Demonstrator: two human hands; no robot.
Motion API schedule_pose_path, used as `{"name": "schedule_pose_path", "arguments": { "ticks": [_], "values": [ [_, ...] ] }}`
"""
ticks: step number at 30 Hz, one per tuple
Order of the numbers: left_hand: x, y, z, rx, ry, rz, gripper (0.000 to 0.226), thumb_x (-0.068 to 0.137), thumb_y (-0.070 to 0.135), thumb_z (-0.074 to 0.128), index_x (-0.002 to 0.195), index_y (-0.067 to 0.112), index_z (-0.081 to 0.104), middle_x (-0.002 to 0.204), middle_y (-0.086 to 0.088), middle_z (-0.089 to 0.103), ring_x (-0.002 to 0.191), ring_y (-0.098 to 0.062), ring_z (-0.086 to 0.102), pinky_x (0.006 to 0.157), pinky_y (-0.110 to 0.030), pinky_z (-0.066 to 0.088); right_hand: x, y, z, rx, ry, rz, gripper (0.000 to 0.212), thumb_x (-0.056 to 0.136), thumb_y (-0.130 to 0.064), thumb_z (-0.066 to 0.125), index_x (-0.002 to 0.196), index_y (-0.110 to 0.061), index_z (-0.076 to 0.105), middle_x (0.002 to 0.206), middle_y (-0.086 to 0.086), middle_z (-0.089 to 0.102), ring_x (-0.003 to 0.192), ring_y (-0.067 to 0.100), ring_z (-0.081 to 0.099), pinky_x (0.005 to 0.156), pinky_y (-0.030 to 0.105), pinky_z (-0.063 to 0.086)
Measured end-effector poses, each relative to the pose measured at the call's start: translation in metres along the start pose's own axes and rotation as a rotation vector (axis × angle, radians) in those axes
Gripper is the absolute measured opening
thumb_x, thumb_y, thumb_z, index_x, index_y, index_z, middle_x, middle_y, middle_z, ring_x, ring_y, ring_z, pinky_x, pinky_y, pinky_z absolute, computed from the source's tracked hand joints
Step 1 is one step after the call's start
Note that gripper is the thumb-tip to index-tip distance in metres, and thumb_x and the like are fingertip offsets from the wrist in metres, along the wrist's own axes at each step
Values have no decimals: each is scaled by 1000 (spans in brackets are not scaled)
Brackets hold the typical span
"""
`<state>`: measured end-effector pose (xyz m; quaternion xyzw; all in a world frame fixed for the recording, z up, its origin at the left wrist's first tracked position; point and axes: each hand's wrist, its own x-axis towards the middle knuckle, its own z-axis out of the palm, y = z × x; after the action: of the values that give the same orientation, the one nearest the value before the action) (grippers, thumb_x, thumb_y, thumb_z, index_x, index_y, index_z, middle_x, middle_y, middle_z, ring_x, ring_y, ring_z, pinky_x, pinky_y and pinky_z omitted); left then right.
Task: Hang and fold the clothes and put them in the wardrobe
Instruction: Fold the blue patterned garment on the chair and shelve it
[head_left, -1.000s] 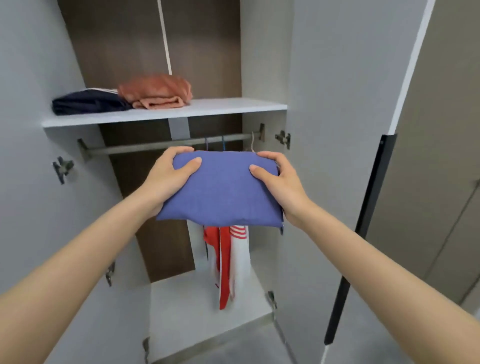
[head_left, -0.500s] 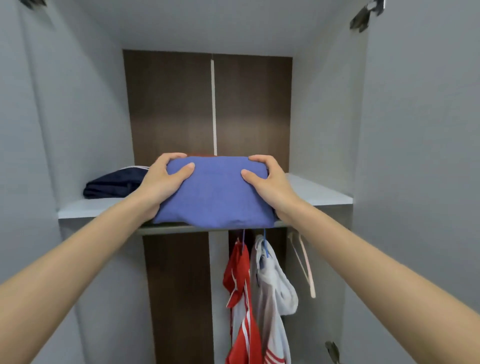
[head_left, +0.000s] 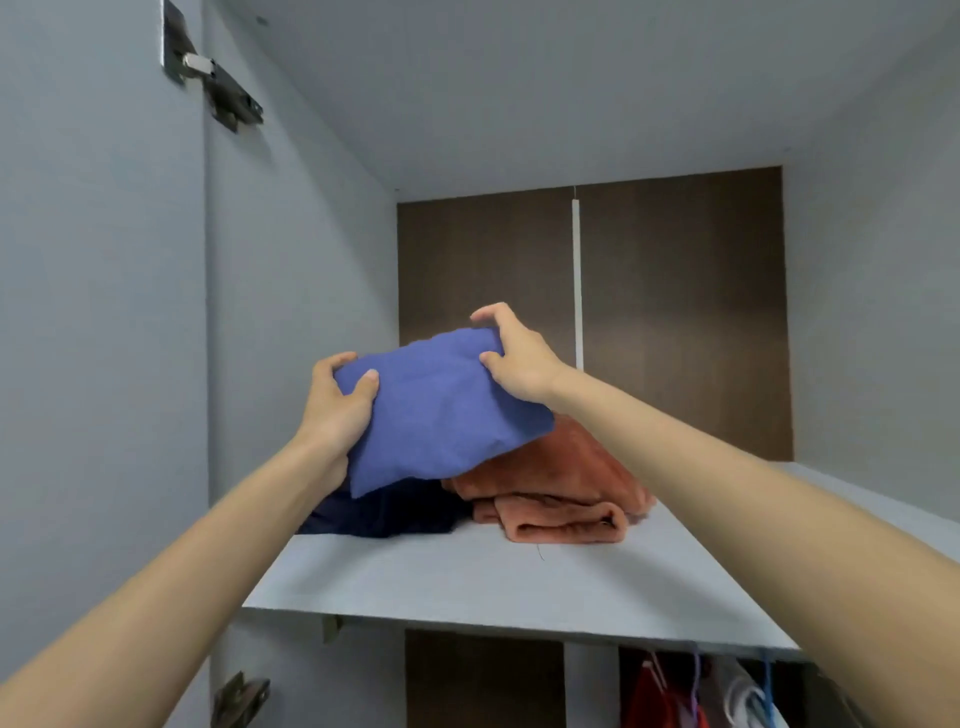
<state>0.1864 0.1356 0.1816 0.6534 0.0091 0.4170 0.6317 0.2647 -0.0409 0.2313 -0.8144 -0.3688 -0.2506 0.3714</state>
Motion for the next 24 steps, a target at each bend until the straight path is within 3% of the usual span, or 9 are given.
{"name": "schedule_pose_path", "arguments": {
  "ticks": [3, 6, 9, 11, 13, 15, 18, 21, 24],
  "values": [
    [32, -17, 1, -93, 3, -69, 43, 98, 17, 49, 137, 25, 32, 131, -1, 47, 101, -21, 56, 69, -31, 49, 57, 10, 27, -54, -74, -20, 45, 96, -5, 45, 138, -20, 36, 139, 7, 46, 124, 25, 44, 95, 27, 34],
    [54, -39, 5, -55, 2, -183, 53, 95, 14, 53, 139, 29, 28, 140, -9, 37, 114, -31, 54, 77, -40, 53, 102, 21, 56, -132, -181, -40, 49, 94, -3, 47, 139, -18, 37, 143, 6, 43, 129, 25, 41, 106, 31, 33],
    [63, -60, 6, 65, -64, -289, 57, 91, 13, 59, 138, 27, 30, 141, -12, 29, 111, -31, 53, 69, -41, 57, 129, 37, 91, -228, -327, -33, 52, 94, -6, 52, 141, -19, 37, 143, 7, 43, 129, 25, 41, 104, 29, 33],
    [60, -71, 1, 347, -160, -301, 50, 91, 23, 61, 134, 24, 36, 135, -10, 20, 102, -29, 52, 58, -37, 58, 139, 49, 114, -405, -428, -38, 57, 93, -13, 57, 144, -23, 33, 139, 12, 45, 128, 29, 41, 103, 32, 34],
    [59, -81, -7, 959, -230, -120, 46, 93, 44, 53, 131, 21, 43, 134, -12, 13, 109, -32, 47, 78, -39, 55, 142, 56, 128, -568, -447, -63, 58, 92, -19, 59, 144, -27, 34, 137, 13, 44, 129, 31, 37, 106, 39, 34],
    [61, -88, -13, 1404, -171, 142, 50, 94, 56, 40, 129, 21, 48, 141, -13, 11, 121, -32, 35, 93, -37, 43, 144, 57, 132, -590, -442, -85, 50, 93, -19, 59, 140, -22, 42, 135, 12, 49, 127, 30, 43, 103, 33, 36],
    [71, -88, -6, 1401, -214, 258, 51, 97, 54, 31, 134, 21, 48, 150, -9, 16, 134, -28, 24, 105, -42, 31, 144, 57, 136, -553, -601, 20, 36, 96, -18, 50, 132, -16, 54, 138, 7, 52, 122, 27, 53, 100, 31, 43],
    [77, -99, 7, 1487, -462, 52, 57, 100, 50, 18, 144, 19, 37, 154, -6, 27, 141, -27, 23, 115, -54, 5, 128, 61, 151, -576, -789, 86, 42, 100, -21, 40, 142, -18, 43, 145, 5, 43, 126, 29, 50, 104, 41, 43],
    [75, -110, 9, 1527, -542, -58, 60, 100, 50, 13, 147, 18, 32, 157, -7, 23, 144, -27, 19, 113, -57, -4, 114, 67, 160, -632, -818, 60, 49, 103, -27, 35, 151, -20, 26, 155, 3, 29, 137, 25, 36, 105, 32, 36]
  ]
}}
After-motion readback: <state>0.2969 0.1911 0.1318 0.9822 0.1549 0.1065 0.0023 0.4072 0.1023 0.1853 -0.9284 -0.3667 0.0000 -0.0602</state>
